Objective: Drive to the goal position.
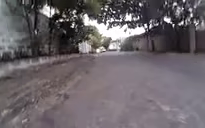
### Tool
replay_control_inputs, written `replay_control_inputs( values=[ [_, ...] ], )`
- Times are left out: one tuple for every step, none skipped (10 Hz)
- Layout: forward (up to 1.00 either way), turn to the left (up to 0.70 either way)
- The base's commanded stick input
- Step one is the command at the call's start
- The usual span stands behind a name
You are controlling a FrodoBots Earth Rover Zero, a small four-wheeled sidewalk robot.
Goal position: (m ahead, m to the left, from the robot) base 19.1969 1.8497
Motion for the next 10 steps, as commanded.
replay_control_inputs(
  values=[
    [1.00,0.00],
    [1.00,0.00],
    [1.00,0.00],
    [1.00,0.00],
    [1.00,0.00],
    [1.00,0.00],
    [1.00,0.00],
    [1.00,0.00],
    [1.00,0.00],
    [1.00,-0.30]
  ],
)
